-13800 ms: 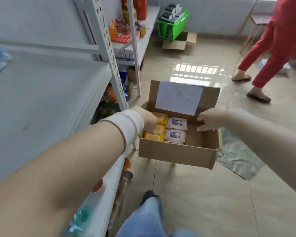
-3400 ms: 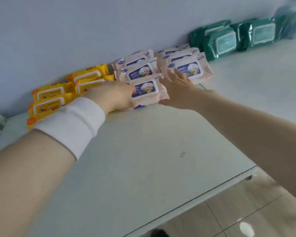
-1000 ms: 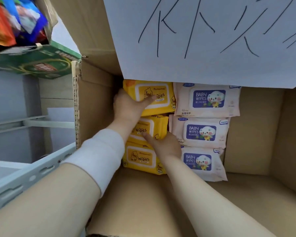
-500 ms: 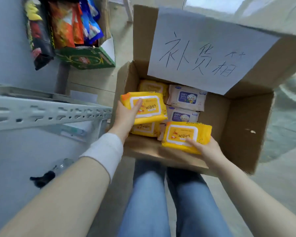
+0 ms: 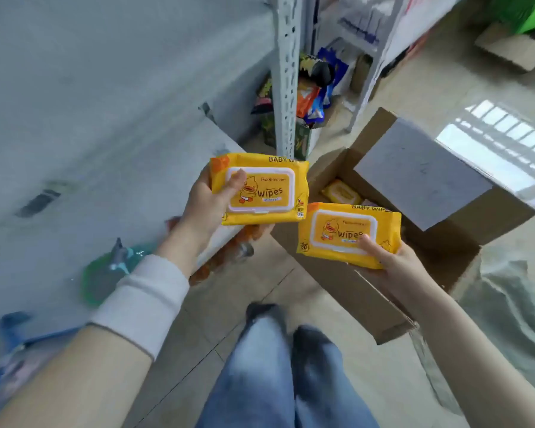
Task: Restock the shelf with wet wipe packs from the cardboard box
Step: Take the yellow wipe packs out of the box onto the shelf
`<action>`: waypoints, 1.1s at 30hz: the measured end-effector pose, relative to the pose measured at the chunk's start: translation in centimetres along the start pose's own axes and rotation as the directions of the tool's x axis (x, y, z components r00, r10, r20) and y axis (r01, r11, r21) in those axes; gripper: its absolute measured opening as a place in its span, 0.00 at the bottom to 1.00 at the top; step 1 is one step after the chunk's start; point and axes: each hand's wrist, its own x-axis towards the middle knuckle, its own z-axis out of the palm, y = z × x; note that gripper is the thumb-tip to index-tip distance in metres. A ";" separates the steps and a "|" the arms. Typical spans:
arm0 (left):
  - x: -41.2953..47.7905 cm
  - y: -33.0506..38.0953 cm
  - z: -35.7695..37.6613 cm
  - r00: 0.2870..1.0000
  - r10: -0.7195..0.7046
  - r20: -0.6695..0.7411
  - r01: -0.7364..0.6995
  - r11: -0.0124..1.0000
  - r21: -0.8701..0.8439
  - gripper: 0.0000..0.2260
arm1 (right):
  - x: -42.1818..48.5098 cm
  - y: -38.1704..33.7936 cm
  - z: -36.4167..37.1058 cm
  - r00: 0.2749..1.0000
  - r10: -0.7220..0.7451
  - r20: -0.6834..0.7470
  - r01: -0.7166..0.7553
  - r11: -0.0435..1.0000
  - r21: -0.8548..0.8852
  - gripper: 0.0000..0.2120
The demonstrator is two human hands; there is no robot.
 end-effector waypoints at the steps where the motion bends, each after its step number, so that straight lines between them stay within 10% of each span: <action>1: -1.6 1.1 -2.2 0.999 0.029 -0.037 -0.030 0.999 -0.026 0.12 | -1.2 -0.8 1.7 0.999 -0.028 0.041 0.029 1.000 -0.014 0.16; 16: -29.0 0.0 -46.0 0.731 0.118 -0.672 -0.271 0.954 -0.128 0.19 | -18.9 2.4 40.8 0.749 -0.172 0.640 0.309 0.945 -0.107 0.16; 33: -40.1 -12.9 -72.9 0.441 -0.085 -0.894 -0.201 0.961 -0.191 0.17 | -25.4 11.7 75.0 0.522 0.006 0.853 0.374 0.897 -0.235 0.18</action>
